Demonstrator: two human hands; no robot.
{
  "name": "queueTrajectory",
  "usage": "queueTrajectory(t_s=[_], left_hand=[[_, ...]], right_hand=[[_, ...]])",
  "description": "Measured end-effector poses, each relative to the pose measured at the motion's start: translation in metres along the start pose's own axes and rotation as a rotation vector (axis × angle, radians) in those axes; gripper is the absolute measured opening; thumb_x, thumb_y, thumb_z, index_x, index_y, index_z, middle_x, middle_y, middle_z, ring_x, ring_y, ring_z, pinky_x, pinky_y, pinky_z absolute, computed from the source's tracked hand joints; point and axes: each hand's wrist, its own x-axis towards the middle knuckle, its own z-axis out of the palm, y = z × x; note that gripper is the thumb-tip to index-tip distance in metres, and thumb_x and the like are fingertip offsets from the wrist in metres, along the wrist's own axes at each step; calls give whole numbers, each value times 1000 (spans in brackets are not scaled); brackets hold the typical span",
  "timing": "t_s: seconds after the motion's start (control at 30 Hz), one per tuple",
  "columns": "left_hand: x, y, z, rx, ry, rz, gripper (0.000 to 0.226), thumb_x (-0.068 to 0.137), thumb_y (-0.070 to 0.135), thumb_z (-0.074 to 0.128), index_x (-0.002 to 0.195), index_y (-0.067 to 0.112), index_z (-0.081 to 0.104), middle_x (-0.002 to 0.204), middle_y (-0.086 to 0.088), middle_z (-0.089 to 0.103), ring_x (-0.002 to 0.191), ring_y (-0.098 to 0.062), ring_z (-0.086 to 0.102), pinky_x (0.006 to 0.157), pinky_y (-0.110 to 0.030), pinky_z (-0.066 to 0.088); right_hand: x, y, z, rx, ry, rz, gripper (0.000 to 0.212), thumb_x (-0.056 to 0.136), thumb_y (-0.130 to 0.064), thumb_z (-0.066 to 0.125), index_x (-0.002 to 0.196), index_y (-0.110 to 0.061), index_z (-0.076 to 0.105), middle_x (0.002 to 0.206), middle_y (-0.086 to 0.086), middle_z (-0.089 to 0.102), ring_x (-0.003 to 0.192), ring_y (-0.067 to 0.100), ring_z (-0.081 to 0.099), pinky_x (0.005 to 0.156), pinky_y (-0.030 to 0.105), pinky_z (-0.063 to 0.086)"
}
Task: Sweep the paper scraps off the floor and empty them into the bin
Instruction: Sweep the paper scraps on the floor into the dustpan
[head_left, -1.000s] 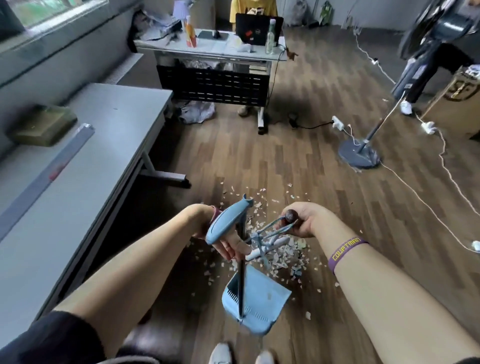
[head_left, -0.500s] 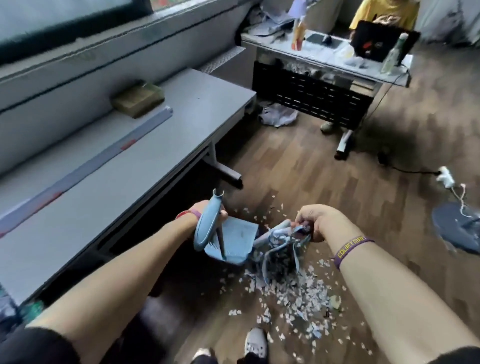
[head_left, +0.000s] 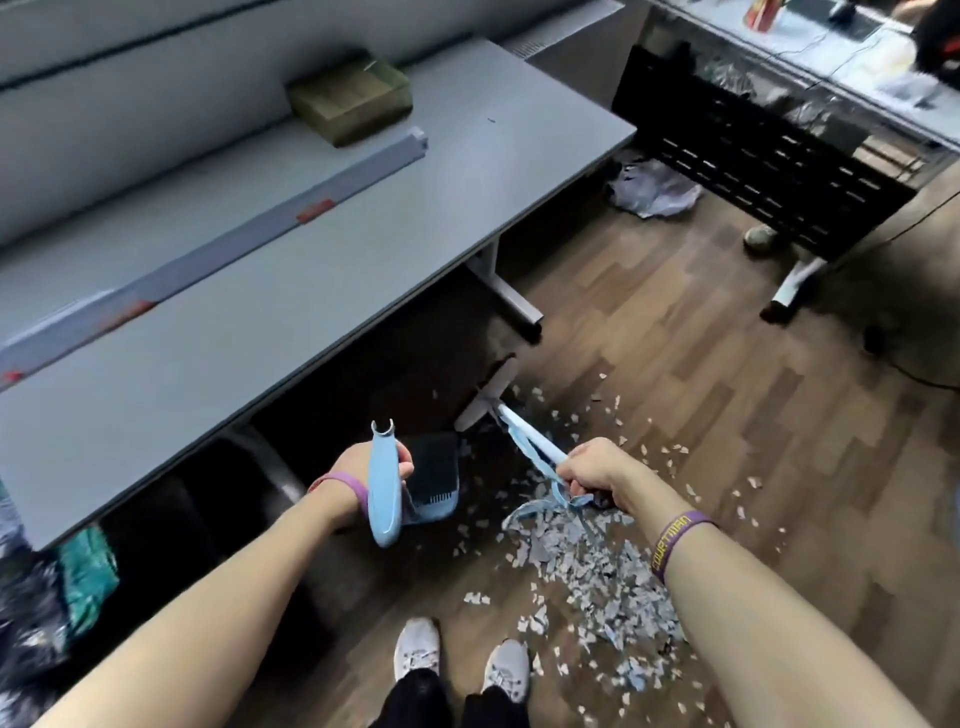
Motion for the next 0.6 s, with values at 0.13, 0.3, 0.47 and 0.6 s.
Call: queueTrajectory(t_s=[0.13,0.3,0.47,0.6], left_hand=[[21,-35,12,-2,-11,-20,35,85,4,63,62,28,51,63,8,54,72,-18,57,72,-20,50],[52,-56,27,-300,-41,-191,24,87,1,63,79,24,64,66,-1,61,54,-11,61,61,-23,54],[81,-74,46,-470,-170,-385,26,94,-6,46,85,15,60,67,0,56,58,-14,57,58,-30,54],[71,-71,53,-724,-245,-537,28,94,-9,34,82,2,58,61,-17,55,58,-26,59,43,-36,57]], right_hand=[[49,-11,31,81,-40,-44,20,78,1,52,60,-9,55,61,15,49,44,19,40,50,29,33],[91,-24,58,177,-129,-116,11,90,3,47,87,-8,50,62,9,42,25,4,36,32,15,30],[131,-1,74,36,-111,-115,46,92,-5,38,137,-6,42,70,10,54,49,20,52,50,28,44],[132,40,59,-365,-54,-68,47,93,-9,38,139,-17,38,118,18,61,95,34,61,81,39,53]])
